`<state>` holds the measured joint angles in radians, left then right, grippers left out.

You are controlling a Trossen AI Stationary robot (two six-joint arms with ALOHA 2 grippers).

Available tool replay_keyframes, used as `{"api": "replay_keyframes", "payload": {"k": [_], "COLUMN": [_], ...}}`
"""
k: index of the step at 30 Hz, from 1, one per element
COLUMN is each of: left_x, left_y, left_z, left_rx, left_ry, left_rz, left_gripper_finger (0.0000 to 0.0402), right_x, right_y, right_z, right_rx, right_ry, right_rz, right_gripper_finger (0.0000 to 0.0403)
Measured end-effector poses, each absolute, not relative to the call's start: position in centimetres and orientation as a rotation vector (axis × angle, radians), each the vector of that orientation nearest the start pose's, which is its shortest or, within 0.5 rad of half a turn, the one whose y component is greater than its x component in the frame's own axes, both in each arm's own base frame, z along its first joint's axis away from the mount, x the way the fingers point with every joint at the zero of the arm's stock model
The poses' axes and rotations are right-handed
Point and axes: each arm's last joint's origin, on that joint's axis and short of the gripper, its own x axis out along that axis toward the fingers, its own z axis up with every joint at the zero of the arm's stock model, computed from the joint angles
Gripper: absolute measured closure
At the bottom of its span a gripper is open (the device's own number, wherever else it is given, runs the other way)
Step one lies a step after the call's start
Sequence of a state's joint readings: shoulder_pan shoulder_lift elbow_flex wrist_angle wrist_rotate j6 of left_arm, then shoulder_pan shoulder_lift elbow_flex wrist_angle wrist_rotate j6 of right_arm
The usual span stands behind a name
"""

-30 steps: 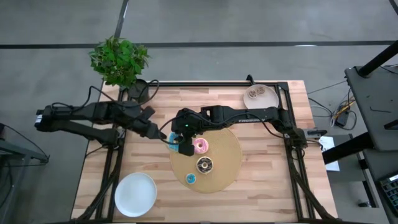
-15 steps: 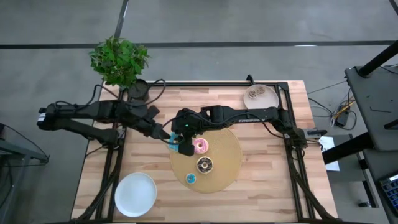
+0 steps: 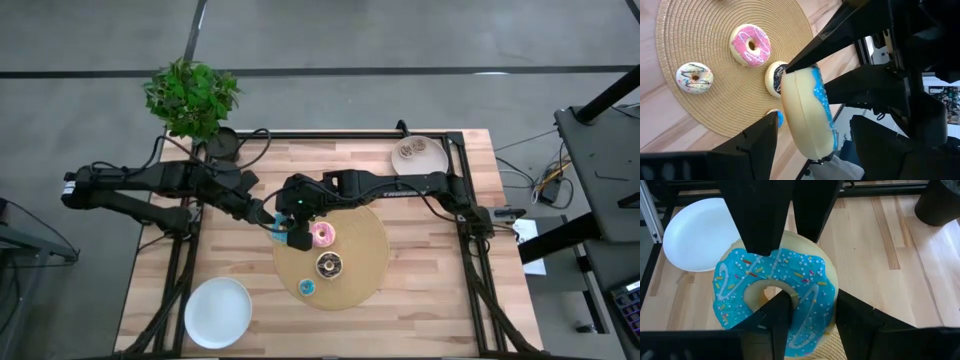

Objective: Pick & Place donuts
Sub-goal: Put the large blue donut on the white plate

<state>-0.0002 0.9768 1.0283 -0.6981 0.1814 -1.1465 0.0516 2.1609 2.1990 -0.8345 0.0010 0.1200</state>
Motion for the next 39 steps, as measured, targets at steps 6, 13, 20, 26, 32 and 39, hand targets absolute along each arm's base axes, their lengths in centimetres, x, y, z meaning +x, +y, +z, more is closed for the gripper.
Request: {"api": "replay_keyframes", "payload": {"k": [6,13,20,26,32,39], "left_x": [19.5,20.0,20.3,20.6,20.6,20.9], "left_y": [-0.5,-0.5,-0.5,-0.6,-0.6,-0.6], "left_z": [33.4,33.0,32.7,32.5,32.5,32.9], "left_rx": [-1.156,-1.141,-1.145,-1.150,-1.151,-1.153], "left_ry": [0.693,0.715,0.726,0.742,0.744,0.696], "left_rz": [0.224,0.228,0.237,0.230,0.230,0.197], "left_gripper_finger": [0.0182,0.0182,0.0182,0.0182,0.0182,0.0182], "right_x": [47.6,47.7,47.7,47.7,47.7,47.7], "right_y": [2.4,2.4,2.4,2.4,2.4,2.4], "right_z": [32.3,32.3,32.3,32.3,32.3,32.3], "right_rx": [0.092,0.092,0.092,0.092,0.092,0.092], "right_ry": [0.798,0.797,0.796,0.795,0.795,0.795], "right_rz": [-0.001,-0.002,-0.002,-0.001,-0.001,-0.001], "right_gripper_finger": [0.0268,0.0268,0.0268,0.0268,0.0268,0.0268]}}
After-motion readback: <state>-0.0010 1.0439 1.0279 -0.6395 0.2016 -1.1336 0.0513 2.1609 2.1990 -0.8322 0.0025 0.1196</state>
